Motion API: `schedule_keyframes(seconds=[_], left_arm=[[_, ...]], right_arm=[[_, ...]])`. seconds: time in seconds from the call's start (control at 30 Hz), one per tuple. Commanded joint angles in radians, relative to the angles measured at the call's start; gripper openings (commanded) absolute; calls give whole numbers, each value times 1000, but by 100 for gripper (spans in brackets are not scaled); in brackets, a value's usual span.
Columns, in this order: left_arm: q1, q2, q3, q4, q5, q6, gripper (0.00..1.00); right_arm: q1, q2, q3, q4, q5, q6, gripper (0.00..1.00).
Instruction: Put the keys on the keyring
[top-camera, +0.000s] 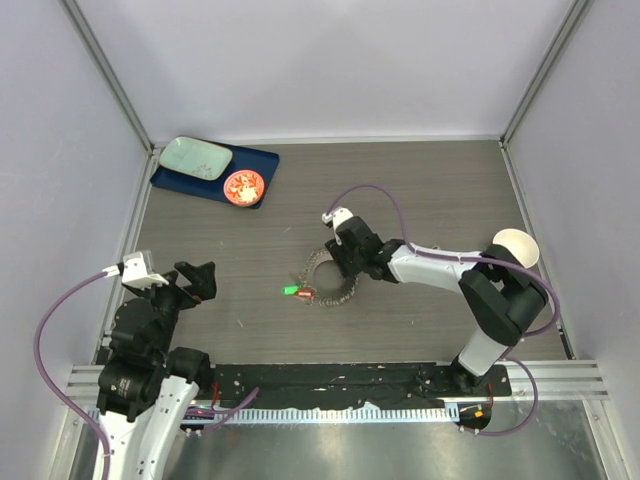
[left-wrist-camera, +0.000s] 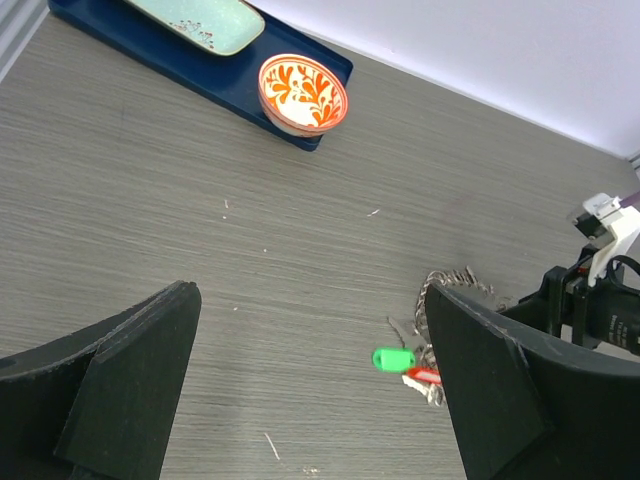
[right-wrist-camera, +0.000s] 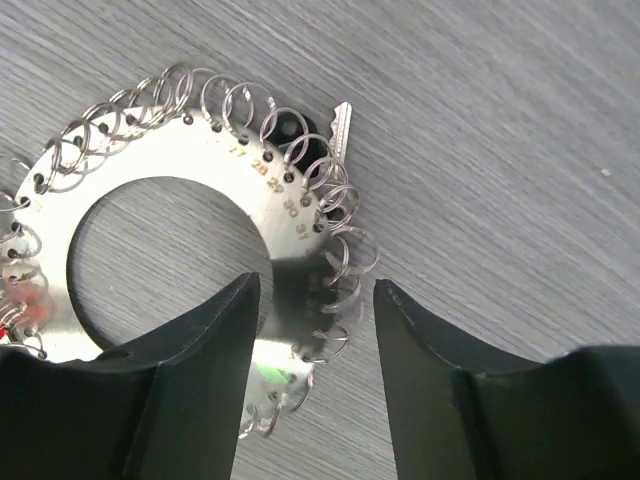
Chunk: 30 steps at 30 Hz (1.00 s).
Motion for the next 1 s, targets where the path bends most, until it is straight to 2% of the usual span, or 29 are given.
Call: schedule_keyframes(seconds=[0.0, 0.03, 0.13, 0.23, 0.47, 0.6, 0.73, 0.97], left_arm=[[14, 10, -9, 22, 12, 2, 100], [16, 12, -9, 22, 13, 2, 100], [19, 18, -9, 22, 19, 2, 100], [27, 19, -10, 25, 24, 1, 100], [51, 22, -16, 37, 49, 7, 100], [57, 29, -16, 39, 56, 10, 100], [65, 32, -16, 39, 58, 8, 100], [68, 35, -16, 39, 61, 8, 100]], right_arm=[[10, -91, 20, 5, 19, -53, 62], [10, -110, 18, 7, 19, -47, 67], [10, -185, -12, 28, 38, 11, 74], [11, -266, -78, 45, 29, 74, 74], [29, -429, -267, 56, -94, 197, 60], [79, -455, -315, 48, -93, 218, 52], [94, -440, -327, 37, -54, 235, 42], [100, -388, -339, 79, -83, 295, 31]])
